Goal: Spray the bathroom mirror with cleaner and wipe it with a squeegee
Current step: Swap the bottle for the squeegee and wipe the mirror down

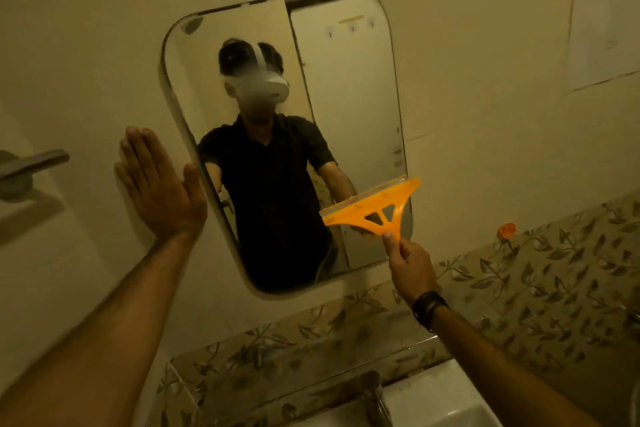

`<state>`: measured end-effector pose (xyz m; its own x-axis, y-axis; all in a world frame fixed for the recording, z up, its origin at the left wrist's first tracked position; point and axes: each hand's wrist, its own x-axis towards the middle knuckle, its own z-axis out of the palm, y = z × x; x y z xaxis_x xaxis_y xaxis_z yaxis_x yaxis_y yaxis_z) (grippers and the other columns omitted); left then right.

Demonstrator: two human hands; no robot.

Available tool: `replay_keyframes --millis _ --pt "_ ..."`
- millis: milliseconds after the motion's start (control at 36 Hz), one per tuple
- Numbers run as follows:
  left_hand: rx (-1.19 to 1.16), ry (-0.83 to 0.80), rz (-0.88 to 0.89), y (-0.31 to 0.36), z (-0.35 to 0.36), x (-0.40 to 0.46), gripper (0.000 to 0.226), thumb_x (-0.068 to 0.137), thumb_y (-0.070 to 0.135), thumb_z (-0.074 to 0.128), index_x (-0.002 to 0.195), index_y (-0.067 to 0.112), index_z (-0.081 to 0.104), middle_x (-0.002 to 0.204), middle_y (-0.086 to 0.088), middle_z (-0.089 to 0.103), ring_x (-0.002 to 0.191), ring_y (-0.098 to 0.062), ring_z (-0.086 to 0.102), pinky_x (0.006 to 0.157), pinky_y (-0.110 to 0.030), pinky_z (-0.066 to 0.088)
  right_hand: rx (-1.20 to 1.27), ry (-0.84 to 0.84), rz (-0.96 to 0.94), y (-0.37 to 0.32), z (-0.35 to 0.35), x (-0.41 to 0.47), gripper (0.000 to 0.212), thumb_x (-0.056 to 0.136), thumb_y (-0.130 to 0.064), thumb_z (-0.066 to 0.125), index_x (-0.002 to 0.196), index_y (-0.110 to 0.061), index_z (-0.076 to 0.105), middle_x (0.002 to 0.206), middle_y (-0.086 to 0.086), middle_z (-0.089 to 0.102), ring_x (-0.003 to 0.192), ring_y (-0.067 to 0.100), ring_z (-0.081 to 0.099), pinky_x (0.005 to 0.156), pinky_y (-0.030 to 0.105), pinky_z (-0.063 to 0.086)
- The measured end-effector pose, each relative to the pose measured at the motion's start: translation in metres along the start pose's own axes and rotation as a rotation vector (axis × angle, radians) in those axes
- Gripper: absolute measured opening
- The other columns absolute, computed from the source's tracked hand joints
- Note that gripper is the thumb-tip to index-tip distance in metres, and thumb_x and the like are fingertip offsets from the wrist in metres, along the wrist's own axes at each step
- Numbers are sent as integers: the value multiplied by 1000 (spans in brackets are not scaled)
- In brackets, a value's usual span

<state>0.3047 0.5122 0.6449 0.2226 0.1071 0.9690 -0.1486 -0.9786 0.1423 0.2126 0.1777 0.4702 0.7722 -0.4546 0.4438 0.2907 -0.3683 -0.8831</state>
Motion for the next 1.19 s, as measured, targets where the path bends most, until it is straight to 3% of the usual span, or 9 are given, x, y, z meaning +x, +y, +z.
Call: replay_keyframes --millis 83,194,389,611,778,861,1083,1194 --pt "-5 -14 -7 1 -1 0 85 101 65 7 165 9 4 173 -13 7 161 -29 4 130 -47 -1 18 -18 55 17 4 -16 50 97 -45 47 53 -23 39 45 -9 30 44 7 28 50 27 20" --pt "34 -21 -29 3 -1 -1 85 102 61 23 164 8 4 173 -15 7 161 -30 5 130 -48 1 -31 -53 98 43 4 -39 51 95 -50 45 52 -25 36 42 -9 30 42 7 29 51 25 20" --pt "27 -26 -64 6 -1 -3 85 102 63 21 164 8 6 173 -14 6 161 -29 4 130 -49 1 -122 -85 143 86 3 -56 66 82 -82 28 51 -26 44 47 -7 41 48 8 40 52 32 32" --pt "24 -31 -69 5 1 -4 81 103 56 27 165 8 4 173 -13 4 161 -29 3 129 -48 -1 31 40 -67 19 -20 -22 52 88 -68 37 56 -28 45 47 -8 38 44 8 35 47 22 23" --pt "15 -39 -79 4 3 -3 81 102 52 31 165 9 2 173 -13 3 161 -30 2 129 -50 -1 43 123 -158 -42 -35 43 58 94 -63 40 61 -17 52 49 -6 40 45 8 34 47 29 25" --pt "11 -37 -78 4 3 -3 81 101 48 34 165 10 1 173 -12 3 161 -30 2 129 -47 -3 -27 115 -149 -58 -41 70 53 96 -59 40 59 -22 49 51 -6 45 48 11 40 49 28 26" --pt "19 -26 -78 1 7 -3 82 100 45 33 165 11 -3 174 -10 1 161 -28 1 129 -47 -2 -51 7 -91 -20 -37 59 52 95 -58 38 57 -23 46 50 -8 42 47 9 38 48 27 26" --pt "34 -42 -85 2 5 -3 82 99 45 33 165 10 0 173 -13 4 161 -32 4 128 -48 -1 -79 -38 -33 18 -29 30 59 86 -71 31 54 -23 43 48 -6 39 45 8 34 49 29 24"
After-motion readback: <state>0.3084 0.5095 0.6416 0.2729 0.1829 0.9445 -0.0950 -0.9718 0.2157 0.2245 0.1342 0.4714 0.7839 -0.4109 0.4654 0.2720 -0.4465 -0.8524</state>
